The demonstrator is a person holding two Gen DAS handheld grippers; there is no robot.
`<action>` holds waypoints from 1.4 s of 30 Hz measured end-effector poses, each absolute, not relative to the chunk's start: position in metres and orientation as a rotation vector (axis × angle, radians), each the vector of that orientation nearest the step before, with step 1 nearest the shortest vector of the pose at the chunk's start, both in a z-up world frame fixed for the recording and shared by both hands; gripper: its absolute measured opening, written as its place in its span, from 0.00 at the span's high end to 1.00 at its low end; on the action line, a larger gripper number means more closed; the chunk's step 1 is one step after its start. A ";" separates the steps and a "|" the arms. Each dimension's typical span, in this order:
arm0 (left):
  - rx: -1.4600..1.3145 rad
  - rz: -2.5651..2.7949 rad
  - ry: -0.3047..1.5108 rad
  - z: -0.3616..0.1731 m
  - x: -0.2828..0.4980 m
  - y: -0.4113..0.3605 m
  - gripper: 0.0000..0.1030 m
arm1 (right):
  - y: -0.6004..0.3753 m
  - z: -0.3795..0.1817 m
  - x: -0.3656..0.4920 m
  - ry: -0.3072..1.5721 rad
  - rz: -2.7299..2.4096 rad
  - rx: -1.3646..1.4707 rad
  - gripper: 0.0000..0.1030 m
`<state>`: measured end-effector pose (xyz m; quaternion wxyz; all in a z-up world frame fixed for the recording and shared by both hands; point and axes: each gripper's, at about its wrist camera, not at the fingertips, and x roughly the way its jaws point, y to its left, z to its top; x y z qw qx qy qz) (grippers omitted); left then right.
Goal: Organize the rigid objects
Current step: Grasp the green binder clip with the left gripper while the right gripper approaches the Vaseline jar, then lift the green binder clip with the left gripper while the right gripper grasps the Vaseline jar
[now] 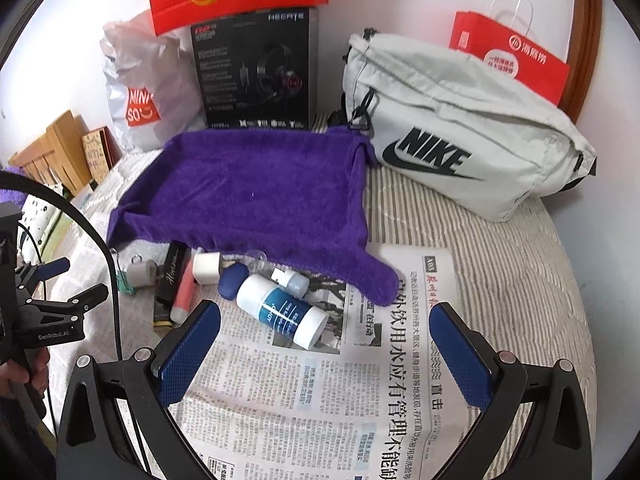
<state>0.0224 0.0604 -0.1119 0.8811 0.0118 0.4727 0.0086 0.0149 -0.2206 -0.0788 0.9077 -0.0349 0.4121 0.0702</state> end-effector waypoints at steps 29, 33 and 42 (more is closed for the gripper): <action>-0.010 0.059 0.954 -0.132 0.046 0.060 0.37 | -0.217 -0.117 0.041 0.944 0.169 -0.099 0.00; -0.010 0.022 0.912 -0.128 0.038 0.059 0.62 | -0.222 -0.124 0.042 0.940 0.189 -0.106 0.02; -0.024 0.016 0.910 -0.128 0.038 0.061 0.62 | -0.207 -0.139 0.052 0.896 0.289 -0.211 0.05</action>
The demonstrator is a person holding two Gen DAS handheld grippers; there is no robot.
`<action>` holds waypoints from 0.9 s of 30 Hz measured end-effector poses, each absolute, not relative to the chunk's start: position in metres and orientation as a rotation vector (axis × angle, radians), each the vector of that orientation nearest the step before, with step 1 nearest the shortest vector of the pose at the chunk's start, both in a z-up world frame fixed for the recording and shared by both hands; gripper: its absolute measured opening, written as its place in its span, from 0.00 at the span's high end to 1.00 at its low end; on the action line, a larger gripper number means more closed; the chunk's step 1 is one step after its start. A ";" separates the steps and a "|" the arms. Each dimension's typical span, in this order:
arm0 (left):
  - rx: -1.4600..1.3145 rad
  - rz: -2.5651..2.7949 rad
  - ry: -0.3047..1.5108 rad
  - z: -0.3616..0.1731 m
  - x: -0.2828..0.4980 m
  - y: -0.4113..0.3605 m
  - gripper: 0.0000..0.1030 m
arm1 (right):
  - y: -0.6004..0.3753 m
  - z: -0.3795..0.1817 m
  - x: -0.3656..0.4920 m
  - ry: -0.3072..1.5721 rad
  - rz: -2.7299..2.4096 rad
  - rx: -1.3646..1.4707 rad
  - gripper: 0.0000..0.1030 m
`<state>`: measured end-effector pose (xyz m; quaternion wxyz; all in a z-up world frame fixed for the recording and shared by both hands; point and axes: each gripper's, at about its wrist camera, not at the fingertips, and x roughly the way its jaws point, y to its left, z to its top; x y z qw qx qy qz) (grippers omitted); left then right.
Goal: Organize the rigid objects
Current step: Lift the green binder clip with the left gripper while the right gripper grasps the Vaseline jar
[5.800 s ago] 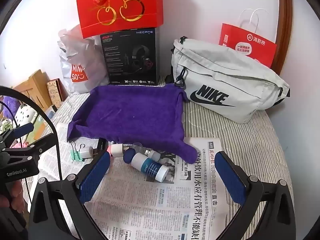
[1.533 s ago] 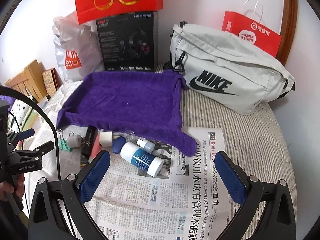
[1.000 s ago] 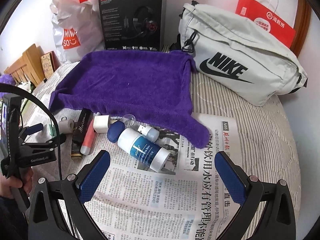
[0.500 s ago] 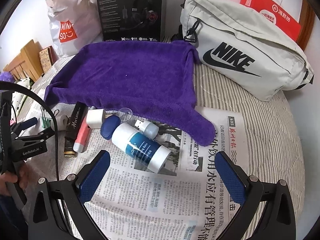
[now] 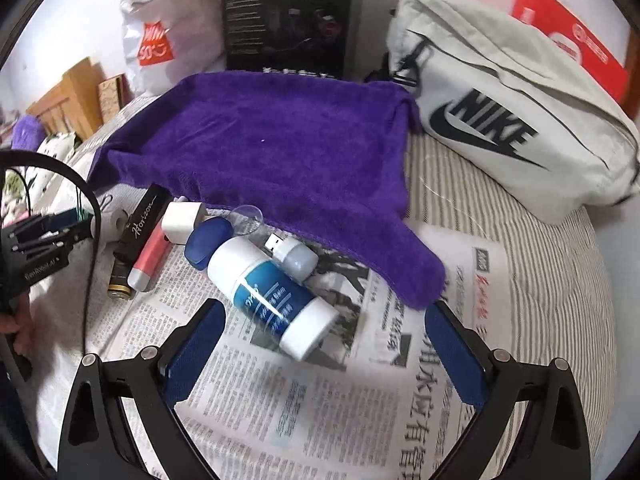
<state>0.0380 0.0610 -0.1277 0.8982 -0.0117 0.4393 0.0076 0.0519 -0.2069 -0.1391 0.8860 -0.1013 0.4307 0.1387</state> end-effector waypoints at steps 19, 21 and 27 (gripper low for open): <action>-0.032 0.012 0.908 -0.128 0.039 0.062 0.62 | -0.176 -0.161 0.064 0.967 0.432 -0.258 0.51; -0.032 0.012 0.908 -0.128 0.038 0.062 0.62 | -0.175 -0.161 0.067 0.950 0.427 -0.249 0.60; -0.034 0.011 0.908 -0.128 0.037 0.062 0.62 | -0.181 -0.160 0.061 0.991 0.423 -0.197 0.62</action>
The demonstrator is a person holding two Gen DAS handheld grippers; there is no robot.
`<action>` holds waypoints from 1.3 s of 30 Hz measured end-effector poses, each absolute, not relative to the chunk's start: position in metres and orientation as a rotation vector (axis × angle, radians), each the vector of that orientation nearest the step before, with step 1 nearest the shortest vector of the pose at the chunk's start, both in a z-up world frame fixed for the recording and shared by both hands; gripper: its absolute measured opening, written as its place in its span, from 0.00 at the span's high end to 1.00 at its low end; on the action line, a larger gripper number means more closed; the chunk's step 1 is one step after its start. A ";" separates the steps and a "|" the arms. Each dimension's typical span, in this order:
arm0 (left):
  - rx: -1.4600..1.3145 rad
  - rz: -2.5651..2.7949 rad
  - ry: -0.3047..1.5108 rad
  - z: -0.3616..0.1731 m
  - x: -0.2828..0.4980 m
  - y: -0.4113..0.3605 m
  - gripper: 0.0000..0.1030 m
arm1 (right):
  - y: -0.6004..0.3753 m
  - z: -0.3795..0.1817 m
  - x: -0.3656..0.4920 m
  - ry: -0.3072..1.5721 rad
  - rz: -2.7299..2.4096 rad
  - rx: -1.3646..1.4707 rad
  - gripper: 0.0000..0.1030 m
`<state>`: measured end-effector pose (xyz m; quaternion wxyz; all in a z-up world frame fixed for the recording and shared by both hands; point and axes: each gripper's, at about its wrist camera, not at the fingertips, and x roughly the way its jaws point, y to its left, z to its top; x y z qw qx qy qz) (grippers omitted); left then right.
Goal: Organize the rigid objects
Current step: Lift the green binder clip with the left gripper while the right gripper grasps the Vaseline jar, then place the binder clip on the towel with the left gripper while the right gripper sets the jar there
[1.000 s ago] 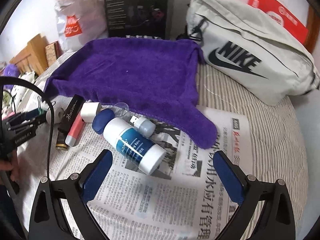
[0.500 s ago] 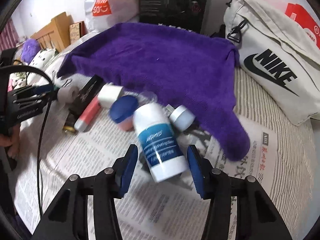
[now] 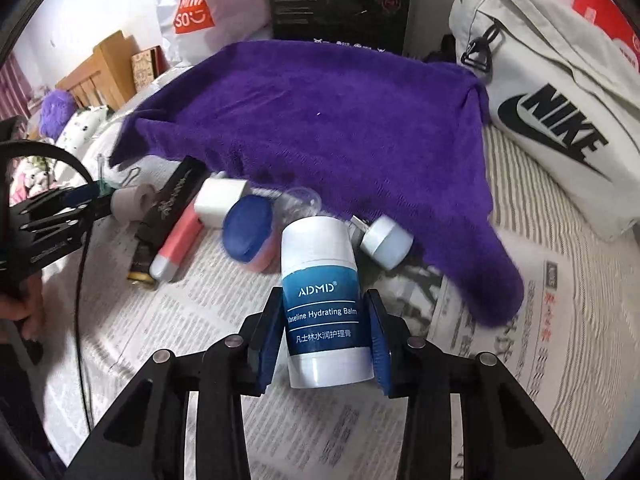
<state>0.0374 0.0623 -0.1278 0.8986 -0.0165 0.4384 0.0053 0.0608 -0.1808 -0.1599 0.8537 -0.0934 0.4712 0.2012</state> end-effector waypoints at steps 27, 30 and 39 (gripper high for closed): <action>-0.082 -0.011 0.898 -0.098 0.025 0.078 0.62 | -0.202 -0.141 0.038 0.942 0.402 -0.104 0.65; -0.093 -0.026 0.888 -0.091 0.025 0.076 0.62 | -0.205 -0.135 0.035 0.931 0.422 -0.088 0.65; -0.093 -0.088 0.861 -0.067 0.035 0.071 0.62 | -0.206 -0.104 0.042 0.863 0.424 -0.096 0.65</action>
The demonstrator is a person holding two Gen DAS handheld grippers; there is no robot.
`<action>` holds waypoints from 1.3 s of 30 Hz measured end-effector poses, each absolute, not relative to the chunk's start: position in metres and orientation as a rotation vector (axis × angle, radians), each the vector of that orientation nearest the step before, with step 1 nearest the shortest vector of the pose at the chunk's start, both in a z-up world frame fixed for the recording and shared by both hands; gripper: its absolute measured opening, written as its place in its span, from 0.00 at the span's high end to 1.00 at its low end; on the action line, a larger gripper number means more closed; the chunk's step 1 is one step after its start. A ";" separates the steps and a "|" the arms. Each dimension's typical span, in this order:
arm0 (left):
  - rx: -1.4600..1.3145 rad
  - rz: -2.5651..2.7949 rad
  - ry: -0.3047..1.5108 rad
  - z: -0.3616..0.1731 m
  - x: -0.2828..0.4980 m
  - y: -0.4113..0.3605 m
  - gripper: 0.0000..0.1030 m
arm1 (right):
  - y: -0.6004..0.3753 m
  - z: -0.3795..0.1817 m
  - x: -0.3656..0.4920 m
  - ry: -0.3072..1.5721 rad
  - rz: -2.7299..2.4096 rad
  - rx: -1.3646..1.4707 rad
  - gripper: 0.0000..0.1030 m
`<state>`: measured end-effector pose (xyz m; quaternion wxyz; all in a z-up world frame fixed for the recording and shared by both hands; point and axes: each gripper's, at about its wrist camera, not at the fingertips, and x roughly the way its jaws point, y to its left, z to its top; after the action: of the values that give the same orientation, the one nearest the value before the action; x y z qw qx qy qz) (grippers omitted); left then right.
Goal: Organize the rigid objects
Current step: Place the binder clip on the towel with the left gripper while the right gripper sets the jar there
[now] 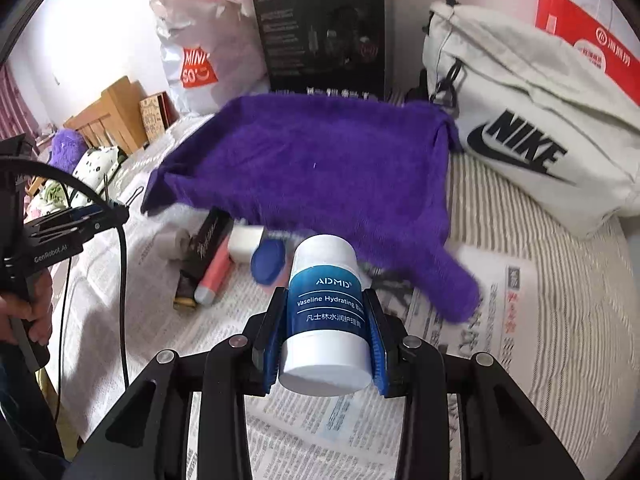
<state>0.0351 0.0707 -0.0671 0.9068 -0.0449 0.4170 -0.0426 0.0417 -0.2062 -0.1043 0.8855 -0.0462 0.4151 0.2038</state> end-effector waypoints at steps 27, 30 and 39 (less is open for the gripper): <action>-0.079 -0.197 0.875 -0.047 0.139 0.066 0.62 | -0.210 -0.083 0.161 0.768 0.364 -0.073 0.65; -0.089 -0.201 0.889 -0.054 0.152 0.067 0.62 | -0.208 -0.095 0.184 0.779 0.354 -0.094 0.65; -0.106 -0.195 0.927 -0.076 0.171 0.073 0.62 | -0.194 -0.123 0.237 0.834 0.308 -0.163 0.65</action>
<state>0.1710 0.0729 -0.0763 0.8886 -0.0509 0.4460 -0.0940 0.2373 -0.1938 -0.1227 0.8995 -0.0788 0.4031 0.1487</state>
